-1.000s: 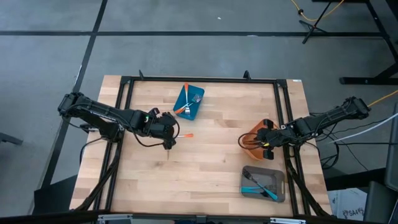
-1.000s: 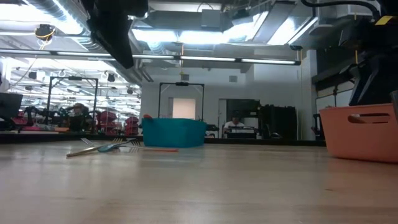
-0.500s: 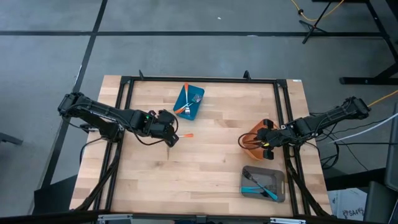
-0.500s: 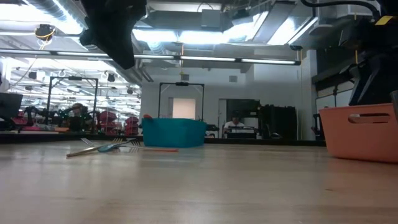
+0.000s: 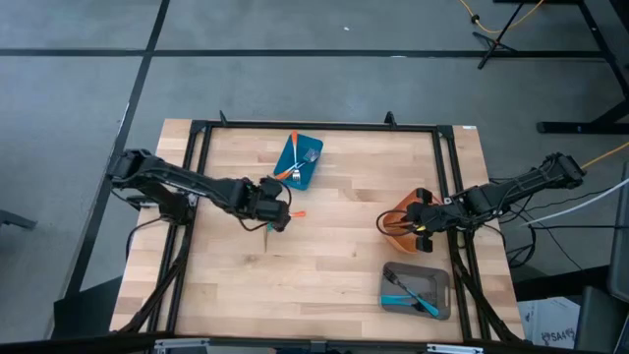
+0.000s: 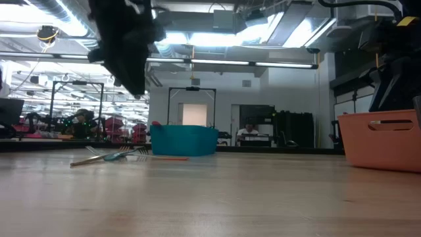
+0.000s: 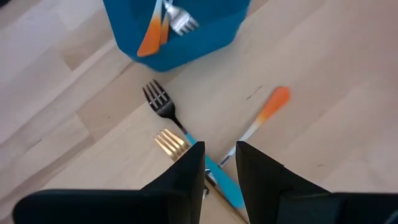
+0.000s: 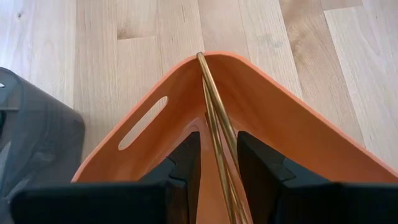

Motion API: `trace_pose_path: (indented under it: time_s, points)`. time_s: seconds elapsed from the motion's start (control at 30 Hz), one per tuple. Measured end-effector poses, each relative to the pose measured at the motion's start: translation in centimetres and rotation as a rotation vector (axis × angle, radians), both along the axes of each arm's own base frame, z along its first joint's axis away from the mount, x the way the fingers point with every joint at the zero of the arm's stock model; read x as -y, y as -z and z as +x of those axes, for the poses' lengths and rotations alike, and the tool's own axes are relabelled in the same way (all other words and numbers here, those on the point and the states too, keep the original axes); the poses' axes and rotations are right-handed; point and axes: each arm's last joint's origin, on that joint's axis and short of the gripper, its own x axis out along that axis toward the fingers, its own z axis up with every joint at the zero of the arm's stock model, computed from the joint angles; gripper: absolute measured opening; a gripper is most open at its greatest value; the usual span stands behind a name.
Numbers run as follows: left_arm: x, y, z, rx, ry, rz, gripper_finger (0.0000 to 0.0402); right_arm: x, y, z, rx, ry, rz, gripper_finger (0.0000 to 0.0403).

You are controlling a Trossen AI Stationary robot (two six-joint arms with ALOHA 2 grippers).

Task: Sort silverware by color (type)
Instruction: Put the blue fork into the black bin

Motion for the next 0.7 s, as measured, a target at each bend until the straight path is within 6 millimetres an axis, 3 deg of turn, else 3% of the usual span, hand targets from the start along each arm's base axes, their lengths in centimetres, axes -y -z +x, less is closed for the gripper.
trace_pose_path:
  time_s: [0.43,0.7]
  points:
    - [-3.0,5.1,2.2,-0.206,-0.072,-0.102,0.0084,0.0,0.0,0.0,0.000,0.000,0.000,0.0096]
    - [-3.7,7.6,2.8,-0.292,-0.100,-0.129,0.0084,0.0,0.0,0.0,0.000,0.000,0.000,0.0096]
